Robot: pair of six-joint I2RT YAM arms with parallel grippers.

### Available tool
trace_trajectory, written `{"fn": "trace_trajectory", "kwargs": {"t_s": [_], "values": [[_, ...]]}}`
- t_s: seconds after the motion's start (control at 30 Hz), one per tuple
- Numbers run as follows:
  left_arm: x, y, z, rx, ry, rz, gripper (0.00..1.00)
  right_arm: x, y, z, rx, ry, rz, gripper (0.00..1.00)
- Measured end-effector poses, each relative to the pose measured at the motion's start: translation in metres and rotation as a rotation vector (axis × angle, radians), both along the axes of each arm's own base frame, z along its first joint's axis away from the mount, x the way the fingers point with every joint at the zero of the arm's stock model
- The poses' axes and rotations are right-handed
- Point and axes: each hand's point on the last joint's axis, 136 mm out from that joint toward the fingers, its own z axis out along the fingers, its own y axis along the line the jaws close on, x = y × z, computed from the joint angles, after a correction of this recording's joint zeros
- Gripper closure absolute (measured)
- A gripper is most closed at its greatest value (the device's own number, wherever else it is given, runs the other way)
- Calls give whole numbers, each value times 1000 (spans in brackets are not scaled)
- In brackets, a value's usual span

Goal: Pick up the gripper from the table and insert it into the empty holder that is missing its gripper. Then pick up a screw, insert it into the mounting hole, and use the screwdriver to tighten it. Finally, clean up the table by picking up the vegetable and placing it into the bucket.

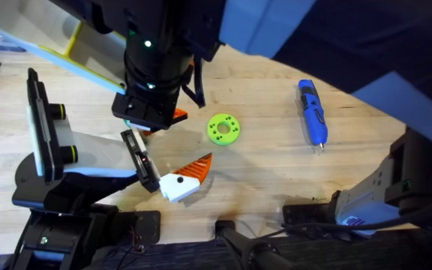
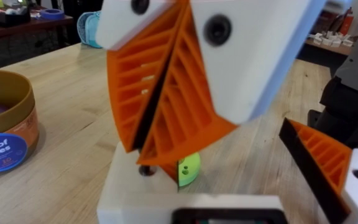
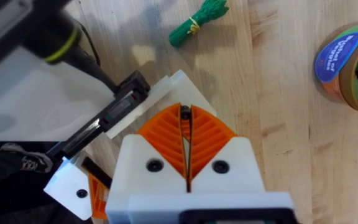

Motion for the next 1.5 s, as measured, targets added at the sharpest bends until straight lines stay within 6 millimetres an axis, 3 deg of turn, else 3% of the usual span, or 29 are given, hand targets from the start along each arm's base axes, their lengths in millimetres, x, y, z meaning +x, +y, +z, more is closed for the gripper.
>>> {"fn": "trace_trajectory", "kwargs": {"t_s": [1.5], "values": [[0, 0, 0, -8, 15, 2, 12, -2, -7, -2, -27, 14, -3, 993]]}}
